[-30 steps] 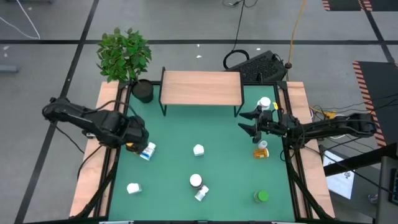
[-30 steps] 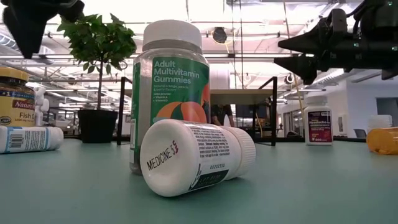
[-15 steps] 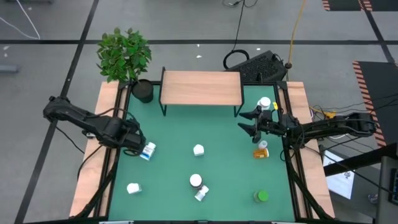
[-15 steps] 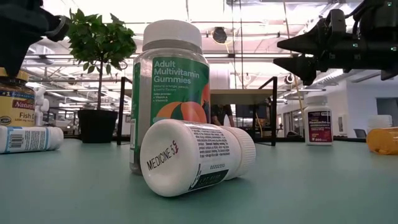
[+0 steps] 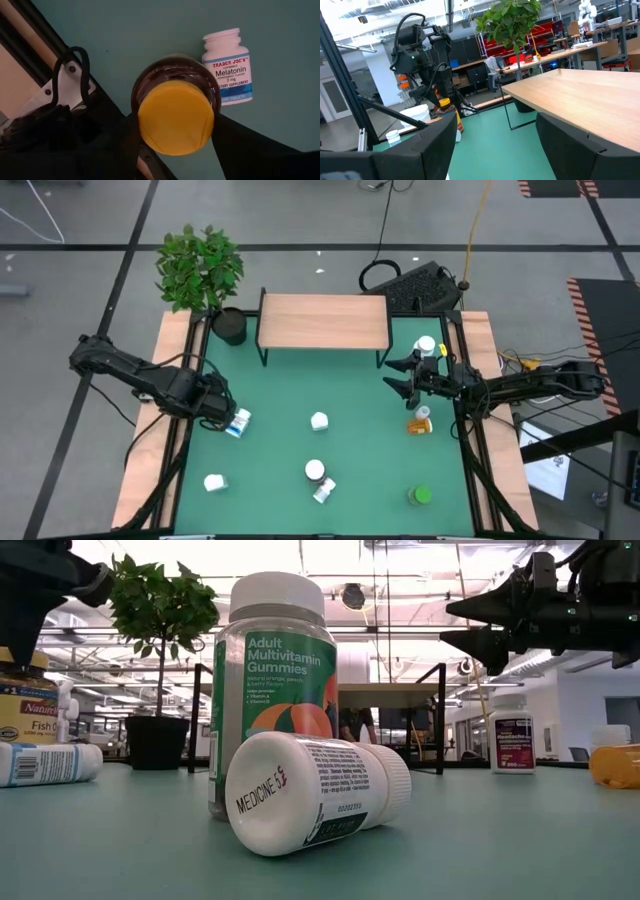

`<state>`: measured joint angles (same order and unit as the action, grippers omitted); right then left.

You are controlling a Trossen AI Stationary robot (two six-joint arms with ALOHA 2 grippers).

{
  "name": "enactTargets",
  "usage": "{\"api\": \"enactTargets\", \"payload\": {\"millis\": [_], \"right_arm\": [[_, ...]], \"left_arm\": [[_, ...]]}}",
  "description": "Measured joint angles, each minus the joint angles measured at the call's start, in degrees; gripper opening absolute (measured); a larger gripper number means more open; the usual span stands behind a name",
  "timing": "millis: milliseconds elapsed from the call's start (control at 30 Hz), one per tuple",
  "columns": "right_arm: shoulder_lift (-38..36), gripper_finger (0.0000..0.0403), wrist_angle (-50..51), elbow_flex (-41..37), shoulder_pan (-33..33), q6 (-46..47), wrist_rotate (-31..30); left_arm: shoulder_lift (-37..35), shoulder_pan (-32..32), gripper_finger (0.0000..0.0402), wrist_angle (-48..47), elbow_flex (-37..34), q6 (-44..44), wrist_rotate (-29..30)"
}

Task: Pick and place medicine bottles onto shelf by color
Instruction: Put the yellow medicine bottle on the shelf

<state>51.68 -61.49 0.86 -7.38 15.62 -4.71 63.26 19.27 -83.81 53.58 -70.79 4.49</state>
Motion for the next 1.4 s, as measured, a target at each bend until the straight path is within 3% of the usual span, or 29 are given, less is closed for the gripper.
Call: {"api": "enactTargets", "payload": {"millis": [300,533,800,1267,1400], "right_arm": [[0.0,0.0267,-1.12,0.0,0.0,0.0,0.0],[0.0,0.0267,-1.74,0.0,0.0,0.0,-0.01],[0.0,0.0267,-1.75,0.0,0.0,-0.2,-0.94],[0.0,0.0267,-0.42,0.0,-0.04,-0.44,-2.82],[0.0,0.0267,-0.01,0.01,-0.04,-0.45,-2.95]], "left_arm": [[0.06,-2.36,0.023,0.15,0.44,5.55,-0.54],[0.09,-8.21,0.0209,-0.56,8.04,12.75,-0.67],[4.75,-16.72,0.0217,-3.17,23.37,26.44,3.27],[28.7,-34.25,0.0218,-6.16,56.93,61.13,4.75],[35.35,-40.23,0.0219,-6.24,65.79,68.94,7.55]]}}
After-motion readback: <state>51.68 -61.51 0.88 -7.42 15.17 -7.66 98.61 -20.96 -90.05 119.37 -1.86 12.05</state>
